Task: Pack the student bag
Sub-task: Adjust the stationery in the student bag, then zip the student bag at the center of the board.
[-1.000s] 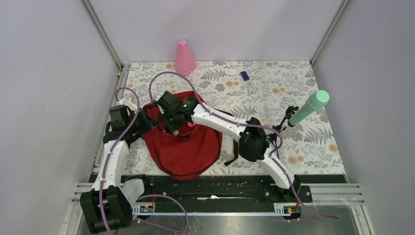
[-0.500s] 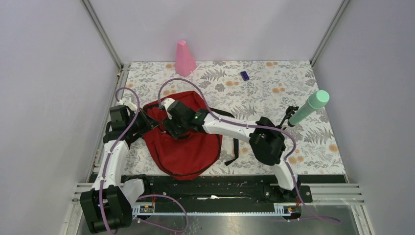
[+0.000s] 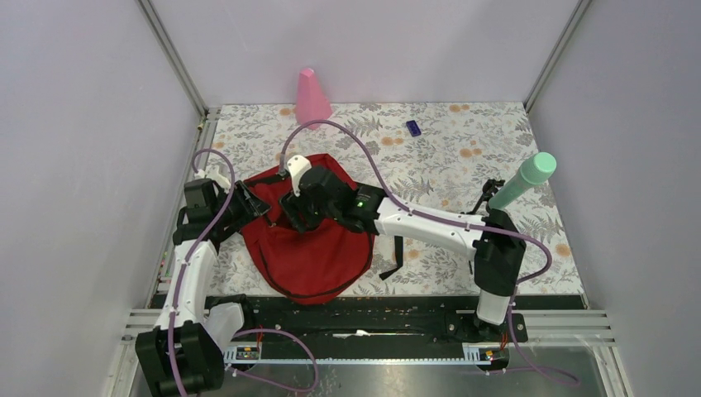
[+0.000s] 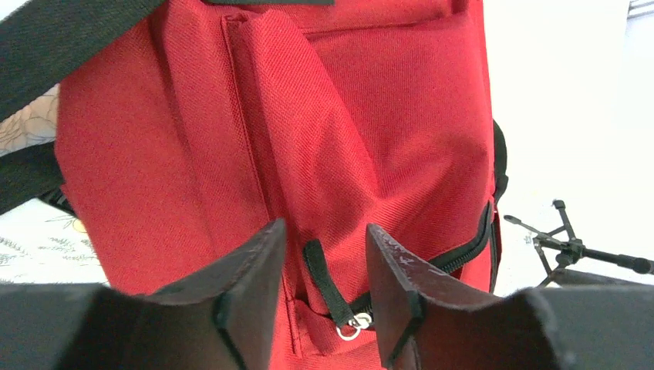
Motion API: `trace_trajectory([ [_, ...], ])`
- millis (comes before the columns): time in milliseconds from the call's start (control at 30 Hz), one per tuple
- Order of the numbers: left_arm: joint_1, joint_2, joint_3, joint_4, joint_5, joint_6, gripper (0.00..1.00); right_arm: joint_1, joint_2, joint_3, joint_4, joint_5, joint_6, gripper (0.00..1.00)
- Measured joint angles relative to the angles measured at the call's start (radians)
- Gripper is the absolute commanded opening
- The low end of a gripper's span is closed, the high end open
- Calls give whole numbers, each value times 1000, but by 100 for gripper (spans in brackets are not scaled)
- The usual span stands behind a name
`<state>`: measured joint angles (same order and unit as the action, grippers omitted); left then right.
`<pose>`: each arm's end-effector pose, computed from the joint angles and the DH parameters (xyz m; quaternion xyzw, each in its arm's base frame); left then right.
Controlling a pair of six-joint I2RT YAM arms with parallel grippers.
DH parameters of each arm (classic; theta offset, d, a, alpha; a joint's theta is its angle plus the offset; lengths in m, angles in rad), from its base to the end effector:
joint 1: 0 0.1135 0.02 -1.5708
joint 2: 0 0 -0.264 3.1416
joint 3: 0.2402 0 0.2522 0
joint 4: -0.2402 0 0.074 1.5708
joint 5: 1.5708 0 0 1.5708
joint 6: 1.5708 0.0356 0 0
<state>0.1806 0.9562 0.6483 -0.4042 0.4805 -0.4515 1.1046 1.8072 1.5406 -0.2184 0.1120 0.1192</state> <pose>0.1990 0.0196 0.2431 -0.1803 0.8702 -0.2690 0.3714 0.1972 0.3830 0.3125 -0.3789 0.7669 0.2571 0.4498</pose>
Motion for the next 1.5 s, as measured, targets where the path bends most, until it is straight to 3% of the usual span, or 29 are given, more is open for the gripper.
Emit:
trace_trajectory([
  [167, 9, -56, 20, -35, -101, 14, 67, 43, 69, 100, 6, -16, -8, 66],
  [533, 90, -82, 46, -97, -294, 14, 90, 92, 259, 254, 23, -52, -53, 57],
  [767, 122, -75, 46, -111, -332, 6, 91, 93, 393, 375, -2, -15, -82, 53],
  [1067, 122, -69, 46, -111, -331, 6, 91, 95, 491, 518, -92, 75, -124, 39],
  [1400, 122, -69, 46, -111, -331, 6, 92, 116, 506, 524, -107, 128, -136, 39],
  [1500, 122, -69, 46, -111, -330, 6, 93, 124, 521, 531, -113, 143, -141, 26],
])
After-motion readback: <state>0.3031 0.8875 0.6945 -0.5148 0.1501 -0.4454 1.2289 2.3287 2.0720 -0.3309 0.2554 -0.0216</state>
